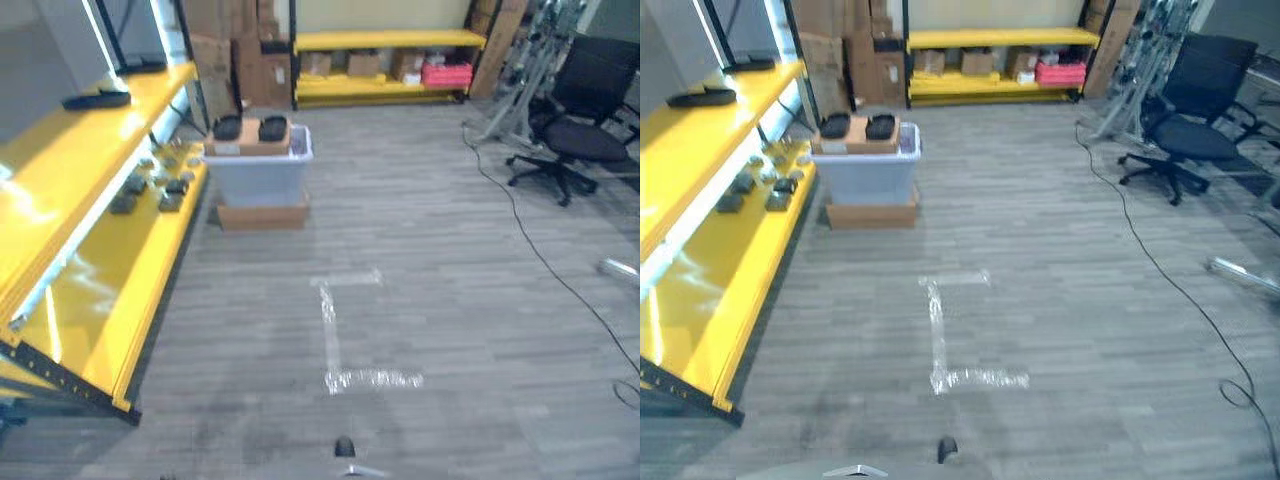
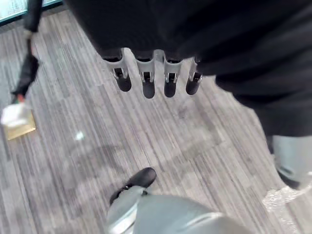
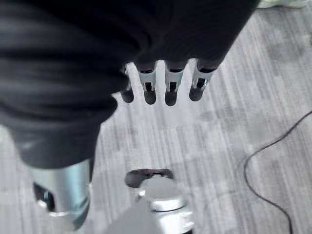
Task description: Move parts from the plastic box to the shelf.
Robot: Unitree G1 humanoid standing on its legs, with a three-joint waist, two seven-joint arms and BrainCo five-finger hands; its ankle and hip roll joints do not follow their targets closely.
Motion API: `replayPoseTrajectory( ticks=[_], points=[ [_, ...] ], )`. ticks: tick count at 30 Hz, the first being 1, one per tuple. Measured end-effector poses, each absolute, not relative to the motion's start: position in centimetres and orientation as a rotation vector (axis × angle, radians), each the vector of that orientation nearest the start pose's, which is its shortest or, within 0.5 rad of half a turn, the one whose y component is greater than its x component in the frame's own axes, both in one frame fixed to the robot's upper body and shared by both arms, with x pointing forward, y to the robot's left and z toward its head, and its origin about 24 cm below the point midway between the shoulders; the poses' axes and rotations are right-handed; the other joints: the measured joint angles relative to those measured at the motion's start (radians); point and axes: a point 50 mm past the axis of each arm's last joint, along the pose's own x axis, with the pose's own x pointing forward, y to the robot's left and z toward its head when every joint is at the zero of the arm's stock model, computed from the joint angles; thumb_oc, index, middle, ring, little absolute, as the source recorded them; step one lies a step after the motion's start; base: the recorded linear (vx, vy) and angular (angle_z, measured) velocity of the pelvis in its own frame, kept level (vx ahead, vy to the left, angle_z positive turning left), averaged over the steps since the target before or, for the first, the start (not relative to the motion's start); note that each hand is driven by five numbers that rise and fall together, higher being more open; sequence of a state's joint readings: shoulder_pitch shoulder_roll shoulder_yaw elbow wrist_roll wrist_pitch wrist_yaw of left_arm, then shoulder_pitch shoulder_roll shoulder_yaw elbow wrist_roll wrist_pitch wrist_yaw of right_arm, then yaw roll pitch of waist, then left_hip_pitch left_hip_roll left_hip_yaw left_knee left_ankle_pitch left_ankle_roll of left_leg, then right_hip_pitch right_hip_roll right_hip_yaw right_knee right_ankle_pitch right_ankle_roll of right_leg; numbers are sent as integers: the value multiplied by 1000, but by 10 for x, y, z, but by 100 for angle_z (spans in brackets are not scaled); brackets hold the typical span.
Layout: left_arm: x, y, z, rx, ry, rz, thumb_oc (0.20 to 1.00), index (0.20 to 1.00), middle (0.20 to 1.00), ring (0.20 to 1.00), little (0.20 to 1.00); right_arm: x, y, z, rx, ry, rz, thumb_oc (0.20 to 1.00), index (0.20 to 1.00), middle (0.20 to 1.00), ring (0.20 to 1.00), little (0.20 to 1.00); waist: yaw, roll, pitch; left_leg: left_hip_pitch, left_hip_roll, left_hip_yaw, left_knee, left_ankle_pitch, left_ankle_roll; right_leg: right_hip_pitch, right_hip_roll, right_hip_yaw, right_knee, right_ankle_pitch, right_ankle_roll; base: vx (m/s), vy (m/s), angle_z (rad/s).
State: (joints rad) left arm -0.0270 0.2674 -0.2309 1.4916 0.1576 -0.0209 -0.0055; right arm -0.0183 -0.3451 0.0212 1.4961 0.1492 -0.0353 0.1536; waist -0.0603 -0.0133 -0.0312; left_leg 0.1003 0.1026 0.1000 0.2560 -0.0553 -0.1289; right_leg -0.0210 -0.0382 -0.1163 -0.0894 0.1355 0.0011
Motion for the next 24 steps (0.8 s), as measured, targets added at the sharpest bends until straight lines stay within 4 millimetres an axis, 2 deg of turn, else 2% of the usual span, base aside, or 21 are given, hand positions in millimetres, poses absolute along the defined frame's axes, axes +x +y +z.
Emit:
replayPoseTrajectory(
  ticks=[1,2,3,4,5,6,8,9,10,11,12,14,16,17,18,19,20,21,22,23,24],
  points=[
    [43,249,-167,503,1461,-118,1000,1000,1000,1000,1000,43,-283,-156,-79,1394,-210,1000,1000,1000,1000,1000,3,0,-2,-53,0,-21,91,19,-28,5,-2,0,3,-8,-11,217,-195,-17],
    [52,240,-169,489,1433,-133,1000,1000,1000,1000,1000,65,-285,-152,-106,1342,-190,1000,1000,1000,1000,1000,23,-6,8,-195,-18,-82,347,97,-78,21,-16,9,6,-24,-40,273,-157,-22],
    [55,237,-169,481,1421,-136,1000,1000,1000,1000,1000,73,-284,-151,-132,1336,-162,1000,1000,1000,1000,1000,46,-15,13,-240,-19,-67,393,88,-67,27,-28,24,-1,-32,-43,303,-91,-15],
    [57,237,-169,475,1415,-127,1000,1000,1000,1000,1000,81,-282,-151,-142,1323,-143,1000,1000,1000,1000,1000,52,-30,25,-261,-16,-31,354,89,-57,44,-37,23,-1,-44,-43,283,10,2],
    [57,240,-168,471,1414,-113,1000,1000,1000,1000,1000,85,-279,-151,-145,1321,-132,1000,1000,1000,1000,1000,55,-44,32,-253,-6,19,217,89,-35,57,-40,18,-1,-58,-33,181,20,16],
    [61,241,-167,468,1397,-103,1000,1000,1000,1000,1000,89,-278,-150,-150,1312,-125,1000,1000,1000,1000,1000,68,-48,32,-226,0,47,5,105,-11,64,-33,17,-1,-72,-38,192,40,-1],
    [54,244,-167,463,1407,-90,1000,1000,1000,1000,1000,97,-277,-149,-138,1278,-132,1000,1000,1000,1000,1000,89,-38,38,-227,11,50,-195,164,-14,78,-2,19,-1,-81,-39,234,48,-23],
    [46,247,-168,463,1430,-86,1000,1000,1000,1000,1000,102,-277,-148,-133,1265,-135,1000,1000,1000,1000,1000,92,-32,41,-227,6,42,-300,207,-28,96,14,20,-1,-98,-42,262,52,0],
    [44,247,-168,463,1438,-86,1000,1000,1000,1000,1000,102,-278,-147,-124,1264,-149,1000,1000,1000,1000,1000,93,-27,47,-241,-10,30,-350,225,-33,110,24,19,-1,-116,-55,262,59,12],
    [44,247,-168,464,1442,-86,1000,1000,1000,1000,1000,101,-280,-147,-117,1269,-161,1000,1000,1000,1000,1000,104,-26,54,-260,-20,21,-350,240,-38,117,28,20,-1,-123,-71,366,129,-14],
    [38,249,-168,470,1462,-87,1000,1000,1000,1000,1000,101,-281,-147,-110,1267,-182,1000,1000,1000,1000,1000,131,-10,71,-300,-21,42,-350,266,-17,134,50,34,-1,-139,-72,410,179,-39],
    [30,252,-168,467,1484,-77,1000,1000,1000,1000,1000,99,-283,-147,-97,1272,-199,1000,1000,1000,1000,1000,151,-2,76,-290,-24,91,-343,284,16,165,56,51,-1,-151,-54,368,205,-52],
    [26,257,-166,475,1495,-64,1000,1000,1000,1000,1000,94,-285,-147,-94,1288,-212,1000,1000,1000,1000,1000,140,4,66,-245,-51,87,-344,282,56,204,55,63,0,-180,-32,210,134,-28],
    [27,258,-166,479,1493,-64,1000,1000,1000,1000,1000,91,-286,-147,-101,1300,-210,1000,1000,1000,1000,1000,137,3,55,-230,-68,81,-343,283,62,210,52,73,6,-192,-24,231,175,-27],
    [28,257,-166,480,1487,-65,1000,1000,1000,1000,1000,87,-287,-147,-103,1308,-214,1000,1000,1000,1000,1000,136,10,43,-202,-83,72,-345,270,102,215,54,80,7,-202,-10,421,343,-24],
    [33,254,-167,475,1480,-70,1000,1000,1000,1000,1000,82,-291,-147,-99,1318,-232,1000,1000,1000,1000,1000,121,39,32,-152,-88,82,-350,225,144,232,64,72,20,-216,10,380,331,10],
    [42,254,-166,481,1471,-69,1000,1000,1000,1000,1000,75,-289,-149,-88,1330,-245,1000,1000,1000,1000,1000,101,38,33,-127,-94,80,-349,187,167,227,59,53,94,-236,35,343,316,6],
    [58,249,-166,497,1440,-91,1000,1000,1000,1000,1000,66,-289,-151,-80,1352,-259,1000,1000,1000,1000,1000,103,84,62,-59,-56,85,-344,157,183,106,74,34,444,-254,65,241,197,11],
    [57,254,-164,527,1441,-102,1000,1000,1000,1000,1000,70,-283,-152,-85,1336,-234,1000,1000,1000,1000,1000,98,92,62,-38,-50,79,-343,158,168,26,58,5,629,-265,66,287,155,2],
    [70,261,-161,557,1403,-93,1000,1000,1000,1000,1000,61,-279,-155,-107,1369,-200,1000,1000,1000,1000,1000,74,75,45,-25,-69,58,-350,97,176,-69,31,1,748,-269,77,327,81,31],
    [79,271,-156,605,1376,-93,1000,1000,1000,1000,1000,60,-271,-158,-111,1380,-172,1000,1000,1000,1000,1000,62,46,43,-1,-106,57,-350,78,181,-146,-26,-1,828,-270,76,376,19,30]
  ],
)
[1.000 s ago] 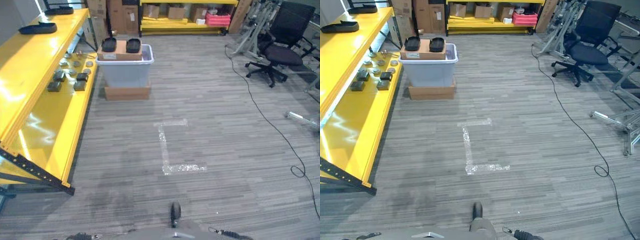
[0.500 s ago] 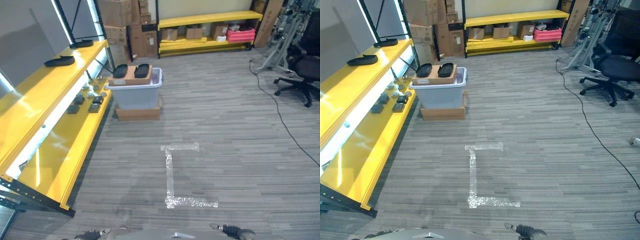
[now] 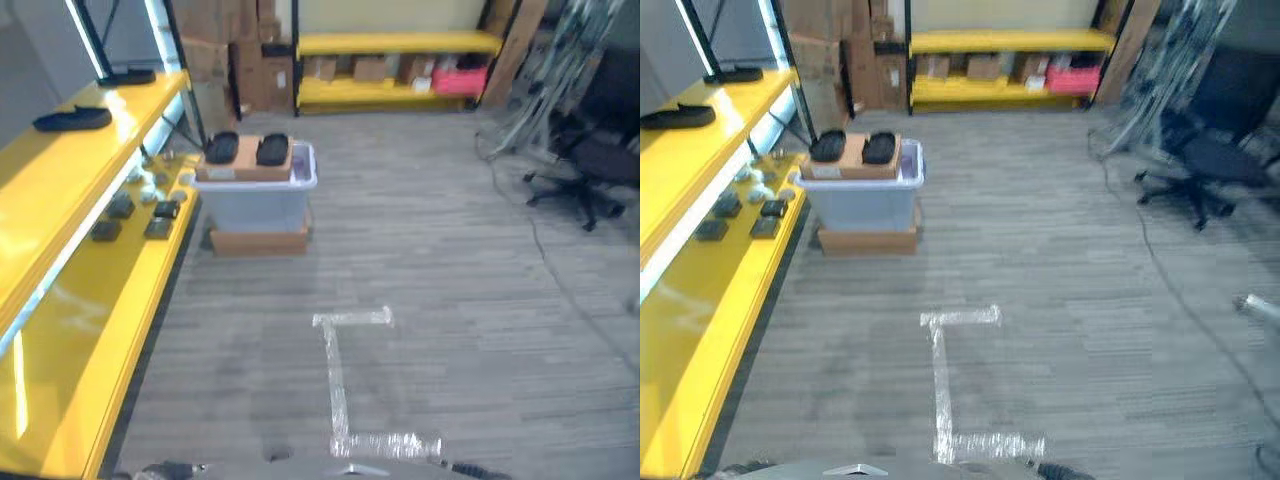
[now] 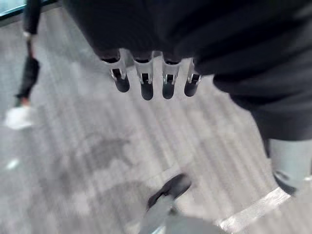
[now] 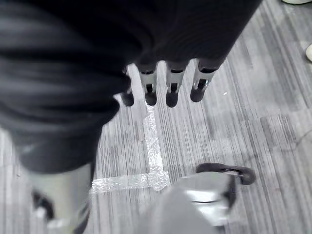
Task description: Move parts from the plastic box to the shelf.
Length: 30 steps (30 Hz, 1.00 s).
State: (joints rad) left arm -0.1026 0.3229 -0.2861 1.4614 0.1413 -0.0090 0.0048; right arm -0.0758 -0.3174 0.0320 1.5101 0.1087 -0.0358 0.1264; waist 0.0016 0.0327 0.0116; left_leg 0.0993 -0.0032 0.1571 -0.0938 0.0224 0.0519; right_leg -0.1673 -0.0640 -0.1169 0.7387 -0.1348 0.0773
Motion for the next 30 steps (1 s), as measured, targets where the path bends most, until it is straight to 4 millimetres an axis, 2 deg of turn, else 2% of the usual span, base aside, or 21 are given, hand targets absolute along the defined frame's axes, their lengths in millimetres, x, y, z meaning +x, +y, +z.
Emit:
replayPoseTrajectory(
  ticks=[2,4,5,7,9,10,12,13,14,15,16,17,18,19,21,23,24,25,28,29,30],
  points=[
    [89,273,-153,619,1350,-80,1000,1000,1000,1000,1000,59,-271,-158,-97,1375,-190,1000,1000,1000,1000,1000,-19,-5,0,30,-27,-7,0,-31,-1,-60,-56,-42,-122,3,-10,272,-23,13],
    [92,275,-152,611,1342,-63,1000,1000,1000,1000,1000,49,-269,-160,-76,1395,-200,1000,1000,1000,1000,1000,-31,5,-4,62,-40,-18,7,-42,-17,-89,-69,-68,-389,48,-34,506,-48,31],
    [94,275,-151,609,1332,-60,1000,1000,1000,1000,1000,44,-268,-161,-74,1405,-200,1000,1000,1000,1000,1000,-36,6,-5,71,-46,-37,7,-74,-41,-90,-58,-79,-476,70,-40,403,-28,37],
    [93,277,-151,599,1346,-42,1000,1000,1000,1000,1000,40,-264,-163,-67,1413,-196,1000,1000,1000,1000,1000,-47,12,-5,87,-42,-79,7,-89,-17,-76,1,-7,-670,122,-33,262,-67,51],
    [94,278,-150,601,1347,-38,1000,1000,1000,1000,1000,36,-260,-164,-46,1425,-198,1000,1000,1000,1000,1000,-73,3,1,113,-44,-106,8,-101,-19,-98,29,-3,-691,204,-63,482,-207,81],
    [94,275,-151,616,1353,-62,1000,1000,1000,1000,1000,33,-257,-165,-50,1440,-185,1000,1000,1000,1000,1000,-86,1,0,157,-37,-154,7,-146,-47,-87,65,-7,-722,249,-74,520,-298,77],
    [90,277,-152,618,1366,-65,1000,1000,1000,1000,1000,30,-251,-167,-31,1455,-176,1000,1000,1000,1000,1000,-79,-26,-13,234,-41,-145,9,-158,-62,-36,89,-26,-648,242,-100,423,-285,51],
    [80,276,-154,600,1390,-57,1000,1000,1000,1000,1000,28,-250,-168,-16,1465,-182,1000,1000,1000,1000,1000,-72,-50,-29,240,-58,-128,62,-171,-70,-12,87,-13,-633,264,-139,236,-165,24],
    [78,268,-157,566,1386,-51,1000,1000,1000,1000,1000,34,-250,-167,-15,1445,-181,1000,1000,1000,1000,1000,-64,-50,-35,176,-52,-110,233,-202,-92,9,79,-16,-610,212,-135,157,-127,27],
    [75,263,-159,552,1393,-58,1000,1000,1000,1000,1000,29,-249,-168,-16,1459,-178,1000,1000,1000,1000,1000,-62,-75,-50,113,-63,-91,379,-193,-117,24,55,-11,-634,213,-143,295,-250,2],
    [66,247,-165,513,1409,-99,1000,1000,1000,1000,1000,47,-258,-164,-42,1412,-181,1000,1000,1000,1000,1000,-8,-112,-63,-62,-85,-76,723,-40,-166,84,42,7,-717,224,-159,308,-238,-22],
    [64,241,-167,499,1413,-114,1000,1000,1000,1000,1000,60,-262,-161,-56,1379,-184,1000,1000,1000,1000,1000,11,-111,-54,-142,-75,-80,840,-2,-164,108,35,26,-737,226,-166,229,-157,-43],
    [59,239,-168,490,1428,-124,1000,1000,1000,1000,1000,70,-264,-159,-74,1356,-180,1000,1000,1000,1000,1000,25,-111,-49,-200,-52,-58,888,-25,-157,134,33,43,-766,229,-171,195,-46,-28],
    [56,240,-168,489,1437,-123,1000,1000,1000,1000,1000,82,-264,-157,-85,1329,-170,1000,1000,1000,1000,1000,33,-118,-40,-230,-14,-18,840,-55,-145,171,32,46,-808,237,-168,295,17,-18],
    [49,244,-168,478,1450,-98,1000,1000,1000,1000,1000,92,-263,-155,-111,1299,-143,1000,1000,1000,1000,1000,44,-115,-22,-250,60,12,501,-44,-150,214,40,44,-828,204,-146,414,73,-9],
    [46,246,-168,487,1458,-99,1000,1000,1000,1000,1000,94,-262,-155,-112,1291,-142,1000,1000,1000,1000,1000,49,-98,-13,-224,86,9,100,31,-161,238,61,46,-829,169,-132,270,81,-3],
    [47,245,-168,501,1455,-114,1000,1000,1000,1000,1000,95,-262,-155,-113,1286,-141,1000,1000,1000,1000,1000,49,-86,3,-239,86,-10,-5,65,-168,247,74,50,-828,153,-131,336,89,-20],
    [49,245,-168,503,1445,-118,1000,1000,1000,1000,1000,95,-262,-155,-110,1288,-144,1000,1000,1000,1000,1000,58,-83,21,-251,79,-33,-3,86,-154,260,76,61,-821,166,-156,236,67,-45],
    [41,250,-167,506,1470,-105,1000,1000,1000,1000,1000,92,-261,-156,-107,1293,-145,1000,1000,1000,1000,1000,67,-73,30,-276,33,-72,-3,115,-127,298,78,120,-822,124,-139,396,190,-55],
    [41,252,-167,509,1471,-102,1000,1000,1000,1000,1000,93,-262,-155,-108,1293,-147,1000,1000,1000,1000,1000,74,-68,34,-258,21,-74,4,131,-112,310,82,140,-822,112,-126,373,247,-79],
    [37,252,-167,500,1486,-92,1000,1000,1000,1000,1000,87,-263,-156,-84,1309,-174,1000,1000,1000,1000,1000,90,-78,29,-227,-10,-50,4,129,-86,331,59,163,-821,82,-88,385,286,-84]
  ],
)
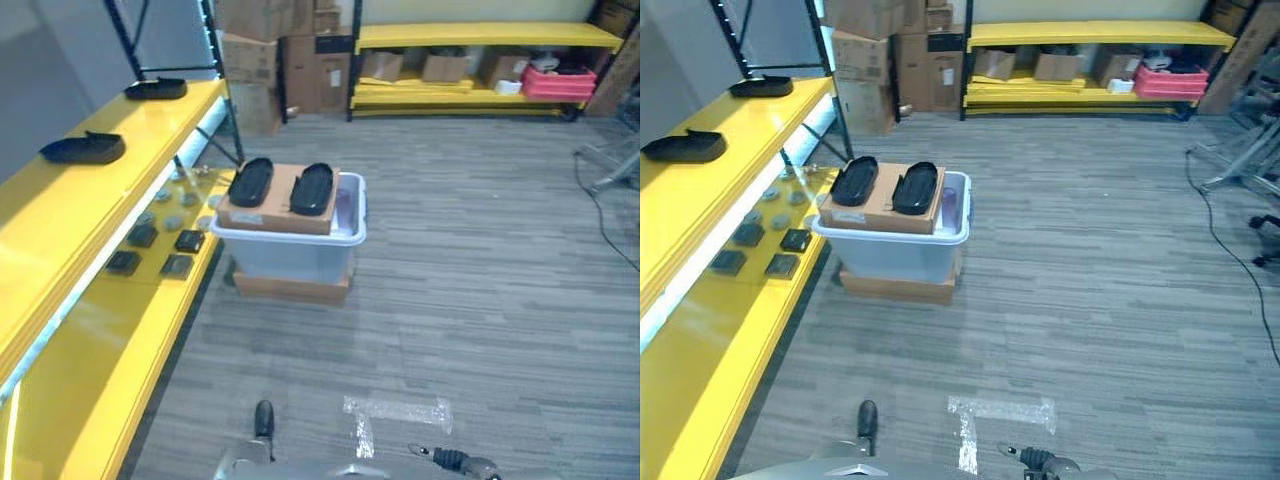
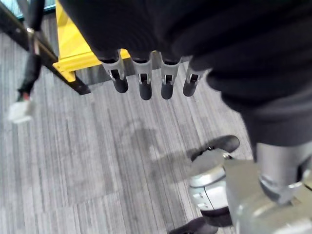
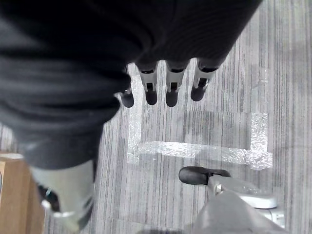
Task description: Move parts from the plastic box to the shelf.
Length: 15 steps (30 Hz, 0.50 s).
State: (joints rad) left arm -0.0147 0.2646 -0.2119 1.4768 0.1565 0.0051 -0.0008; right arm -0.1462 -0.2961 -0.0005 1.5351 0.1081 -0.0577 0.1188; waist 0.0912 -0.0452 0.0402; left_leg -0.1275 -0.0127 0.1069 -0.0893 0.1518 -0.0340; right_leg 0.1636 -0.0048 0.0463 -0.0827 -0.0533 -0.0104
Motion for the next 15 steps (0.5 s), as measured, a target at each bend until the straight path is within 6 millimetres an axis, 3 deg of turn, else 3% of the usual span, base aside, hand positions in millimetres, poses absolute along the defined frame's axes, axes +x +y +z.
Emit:
replayPoseTrajectory(
  ticks=[1,2,3,4,5,6,7,8,9,10,11,12,15],
  points=[
    [29,249,-169,485,1516,-94,1000,1000,1000,1000,1000,62,-263,-160,-61,1363,-201,1000,1000,1000,1000,1000,-6,-19,-46,54,-68,26,1,-38,68,25,-55,-44,41,-65,34,338,268,-59],
    [32,247,-169,481,1502,-98,1000,1000,1000,1000,1000,54,-269,-159,-68,1377,-215,1000,1000,1000,1000,1000,-25,13,-64,84,-43,20,0,-53,88,41,-22,-52,60,-76,15,408,345,-9],
    [41,245,-169,481,1482,-102,1000,1000,1000,1000,1000,49,-271,-159,-64,1388,-239,1000,1000,1000,1000,1000,-39,61,-60,111,-12,5,-4,-14,74,46,4,-62,128,-105,29,255,260,5],
    [51,242,-168,498,1452,-120,1000,1000,1000,1000,1000,43,-269,-161,-54,1398,-250,1000,1000,1000,1000,1000,-44,74,-52,141,-6,7,-2,-44,103,-13,7,-62,281,-117,43,148,151,-14],
    [66,242,-167,530,1412,-142,1000,1000,1000,1000,1000,43,-267,-161,-52,1393,-246,1000,1000,1000,1000,1000,-50,107,-24,174,15,12,0,-58,114,-115,22,-71,529,-99,43,246,138,-9],
    [72,247,-164,565,1399,-151,1000,1000,1000,1000,1000,48,-263,-162,-66,1376,-216,1000,1000,1000,1000,1000,-65,109,-17,183,14,2,1,-55,103,-189,25,-78,677,-107,45,167,61,22],
    [85,256,-159,602,1367,-141,1000,1000,1000,1000,1000,44,-258,-164,-77,1400,-187,1000,1000,1000,1000,1000,-77,108,-14,194,0,-5,1,-64,102,-249,16,-62,742,-113,49,385,25,34],
    [100,265,-153,656,1326,-133,1000,1000,1000,1000,1000,49,-256,-164,-84,1394,-175,1000,1000,1000,1000,1000,-82,95,-1,222,-20,0,1,-91,103,-310,-15,-80,721,-129,24,322,-69,24],
    [109,268,-150,668,1306,-122,1000,1000,1000,1000,1000,50,-258,-164,-85,1390,-181,1000,1000,1000,1000,1000,-91,98,2,239,-20,3,1,-120,70,-333,-34,-109,634,-134,1,433,-85,3],
    [109,269,-149,669,1305,-114,1000,1000,1000,1000,1000,52,-258,-163,-88,1383,-179,1000,1000,1000,1000,1000,-84,104,-1,245,-21,11,1,-105,89,-324,-53,-143,508,-117,-11,224,-48,-6],
    [111,272,-148,682,1301,-114,1000,1000,1000,1000,1000,54,-258,-163,-90,1379,-179,1000,1000,1000,1000,1000,-72,107,0,252,-23,29,1,-106,88,-337,-65,-140,407,-79,-12,266,-48,-8],
    [114,272,-147,680,1294,-109,1000,1000,1000,1000,1000,54,-259,-163,-92,1378,-181,1000,1000,1000,1000,1000,-69,113,-3,250,-26,15,1,-124,64,-339,-74,-148,283,-37,-3,222,-81,5],
    [124,272,-144,684,1275,-100,1000,1000,1000,1000,1000,57,-258,-163,-85,1364,-198,1000,1000,1000,1000,1000,-95,107,9,269,-58,-64,1,-169,96,-352,-95,-83,34,101,7,188,-154,44]
  ],
)
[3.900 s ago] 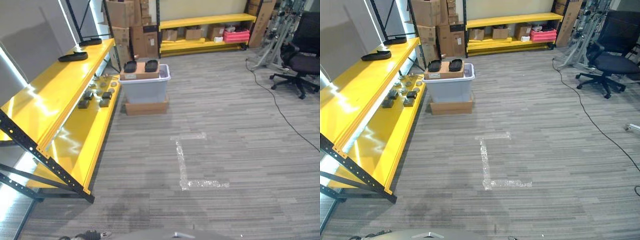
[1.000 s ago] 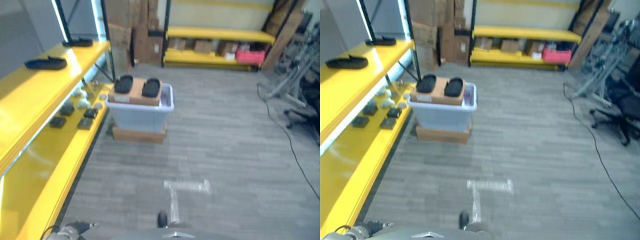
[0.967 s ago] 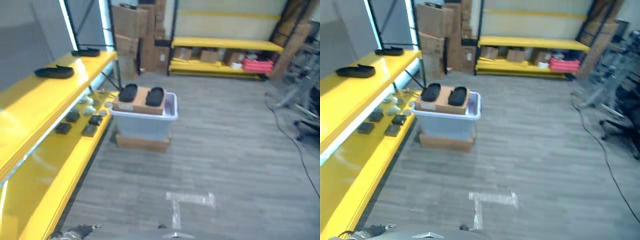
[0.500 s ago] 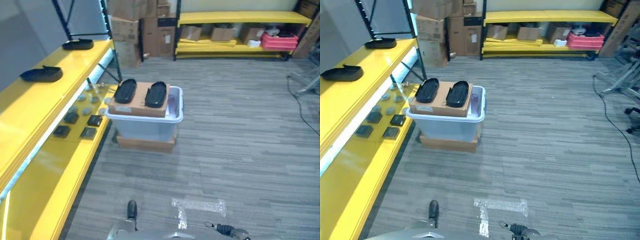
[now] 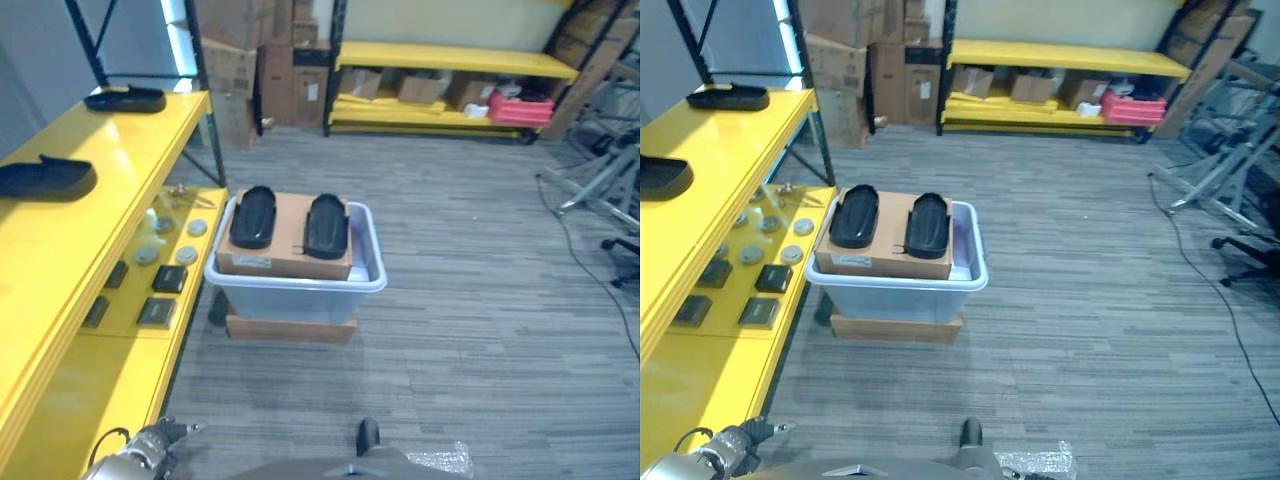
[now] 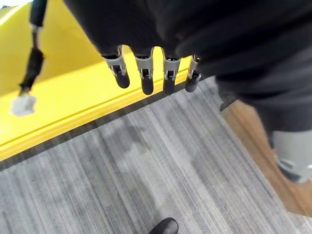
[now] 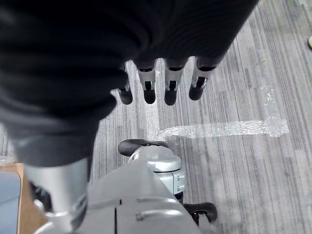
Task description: Move parts from the plastic box to the shelf.
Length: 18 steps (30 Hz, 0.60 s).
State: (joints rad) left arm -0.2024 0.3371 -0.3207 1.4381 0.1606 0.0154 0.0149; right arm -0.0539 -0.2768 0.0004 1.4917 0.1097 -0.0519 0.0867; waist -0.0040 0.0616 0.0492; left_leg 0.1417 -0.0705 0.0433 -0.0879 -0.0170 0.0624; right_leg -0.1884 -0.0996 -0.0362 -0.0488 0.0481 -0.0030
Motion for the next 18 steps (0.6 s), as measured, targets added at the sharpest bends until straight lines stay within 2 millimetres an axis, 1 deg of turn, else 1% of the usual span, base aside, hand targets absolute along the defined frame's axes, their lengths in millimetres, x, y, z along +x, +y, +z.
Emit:
replayPoseTrajectory(
  ticks=[1,2,3,4,5,6,7,8,9,10,11,12,13,14,15,16,17,18],
  points=[
    [125,271,-145,682,1270,-102,1000,1000,1000,1000,1000,59,-256,-163,-80,1359,-195,1000,1000,1000,1000,1000,-5,-6,7,11,-8,10,0,3,5,-9,3,-8,21,37,-6,121,-258,64],
    [122,268,-147,676,1275,-109,1000,1000,1000,1000,1000,56,-255,-164,-75,1367,-195,1000,1000,1000,1000,1000,-11,0,9,22,-8,12,0,-1,7,-17,10,-14,77,54,-16,105,-244,48],
    [120,262,-149,670,1272,-126,1000,1000,1000,1000,1000,52,-254,-165,-71,1381,-197,1000,1000,1000,1000,1000,-12,2,4,36,-7,6,0,-23,-12,-16,36,-39,138,59,-8,141,-330,49],
    [118,259,-150,668,1266,-136,1000,1000,1000,1000,1000,51,-253,-165,-72,1387,-197,1000,1000,1000,1000,1000,-5,9,-5,35,-2,-7,0,-61,-26,-36,56,-61,213,41,-14,111,-238,45],
    [118,256,-151,663,1264,-142,1000,1000,1000,1000,1000,51,-253,-165,-71,1387,-194,1000,1000,1000,1000,1000,1,7,-12,32,-1,-21,1,-56,-20,-35,77,-61,236,26,-31,120,-244,43],
    [115,255,-152,659,1267,-147,1000,1000,1000,1000,1000,54,-252,-165,-71,1380,-192,1000,1000,1000,1000,1000,4,7,-11,32,1,-40,6,-56,-23,-27,109,-66,245,7,-40,105,-214,47],
    [113,255,-153,656,1270,-147,1000,1000,1000,1000,1000,56,-251,-165,-69,1375,-190,1000,1000,1000,1000,1000,1,-4,-8,8,-6,-45,46,-55,-22,-11,123,-73,227,-2,-54,74,-143,48],
    [112,256,-153,652,1273,-139,1000,1000,1000,1000,1000,60,-250,-165,-64,1365,-187,1000,1000,1000,1000,1000,2,-38,-4,-34,-36,-31,129,-56,-23,7,114,-88,203,-8,-80,55,-198,29],
    [107,255,-154,638,1290,-136,1000,1000,1000,1000,1000,68,-254,-162,-72,1347,-196,1000,1000,1000,1000,1000,21,-108,34,-116,-83,7,359,-99,-40,81,50,-84,130,1,-77,82,-169,14],
    [98,253,-157,621,1314,-138,1000,1000,1000,1000,1000,80,-260,-159,-87,1309,-206,1000,1000,1000,1000,1000,32,-103,48,-168,-47,8,467,-123,-58,114,52,-80,102,-5,-81,139,-175,-2],
    [94,252,-159,611,1328,-133,1000,1000,1000,1000,1000,90,-266,-155,-99,1276,-212,1000,1000,1000,1000,1000,38,-102,58,-203,0,-14,525,-128,-79,130,53,-67,78,-9,-83,140,-15,-9],
    [87,254,-160,602,1349,-126,1000,1000,1000,1000,1000,96,-270,-152,-107,1253,-219,1000,1000,1000,1000,1000,48,-97,71,-200,69,-14,478,-128,-107,162,56,-63,46,0,-86,139,46,-16],
    [76,256,-161,583,1380,-105,1000,1000,1000,1000,1000,102,-274,-149,-87,1218,-245,1000,1000,1000,1000,1000,43,-89,71,-177,148,13,361,-112,-128,193,61,-66,4,13,-78,148,71,-10],
    [69,257,-162,571,1398,-95,1000,1000,1000,1000,1000,116,-278,-144,-62,1150,-277,1000,1000,1000,1000,1000,35,-71,68,-172,220,36,211,-87,-158,213,70,-84,-31,25,-64,180,78,19],
    [70,255,-162,572,1392,-105,1000,1000,1000,1000,1000,126,-286,-137,-41,1084,-315,1000,1000,1000,1000,1000,20,-49,74,-177,281,59,55,-36,-180,209,78,-97,-35,20,-55,232,96,35],
    [75,250,-163,575,1377,-119,1000,1000,1000,1000,1000,136,-291,-131,-39,1031,-330,1000,1000,1000,1000,1000,1,-33,85,-188,301,61,6,-14,-195,210,80,-102,-34,28,-35,167,76,19],
    [73,244,-165,564,1384,-131,1000,1000,1000,1000,1000,147,-297,-124,-30,976,-358,1000,1000,1000,1000,1000,-6,-21,96,-197,308,60,6,14,-217,213,74,-105,-34,27,-25,205,120,-21],
    [68,239,-167,547,1397,-135,1000,1000,1000,1000,1000,163,-298,-113,-28,869,-365,1000,1000,1000,1000,1000,-36,-2,87,-164,297,64,0,62,-213,233,68,-87,-34,18,-8,174,170,-45]
  ],
)
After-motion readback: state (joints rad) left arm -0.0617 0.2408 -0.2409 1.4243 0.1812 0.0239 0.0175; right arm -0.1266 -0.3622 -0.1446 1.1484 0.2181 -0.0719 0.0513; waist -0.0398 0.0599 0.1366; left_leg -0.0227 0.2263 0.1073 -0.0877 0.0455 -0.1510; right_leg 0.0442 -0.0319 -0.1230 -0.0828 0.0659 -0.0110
